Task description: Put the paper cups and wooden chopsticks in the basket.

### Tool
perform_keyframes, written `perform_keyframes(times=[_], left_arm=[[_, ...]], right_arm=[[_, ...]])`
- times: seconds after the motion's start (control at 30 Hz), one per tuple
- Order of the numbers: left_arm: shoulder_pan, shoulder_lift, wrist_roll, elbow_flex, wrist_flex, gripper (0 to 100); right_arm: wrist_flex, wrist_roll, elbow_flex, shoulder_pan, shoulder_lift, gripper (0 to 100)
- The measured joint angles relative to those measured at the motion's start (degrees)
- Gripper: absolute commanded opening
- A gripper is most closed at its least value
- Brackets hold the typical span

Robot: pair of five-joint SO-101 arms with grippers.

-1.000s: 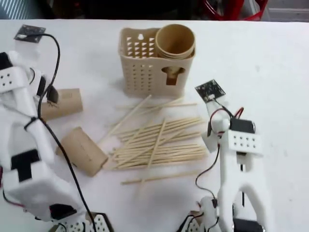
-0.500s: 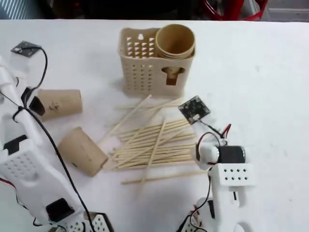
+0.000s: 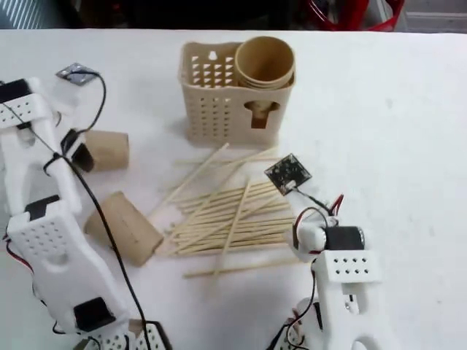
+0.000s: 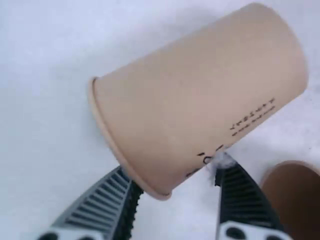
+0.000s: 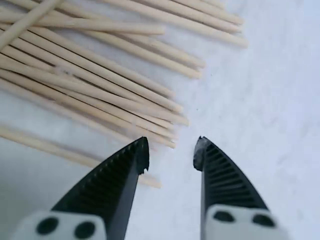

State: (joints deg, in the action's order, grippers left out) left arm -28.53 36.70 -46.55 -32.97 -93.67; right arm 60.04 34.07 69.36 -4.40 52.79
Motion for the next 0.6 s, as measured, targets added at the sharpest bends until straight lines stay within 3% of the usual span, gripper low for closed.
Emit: perform_keyframes(times=[0.23,0.47,0.6], left_arm=[[4.0,0.0,0.2,0.0,0.0,2],[4.5,0.0,0.3,-0.9,-0.2,2],[4.6,0.0,0.3,-7.1,-4.3,2]], right_arm=[[-3.1,0.0,1.8,-0.2,0.4,15.6],[-4.8,-2.3,3.5,-0.4,0.4,15.6],[-7.6,-2.7,5.3,-0.6,0.4,15.6]])
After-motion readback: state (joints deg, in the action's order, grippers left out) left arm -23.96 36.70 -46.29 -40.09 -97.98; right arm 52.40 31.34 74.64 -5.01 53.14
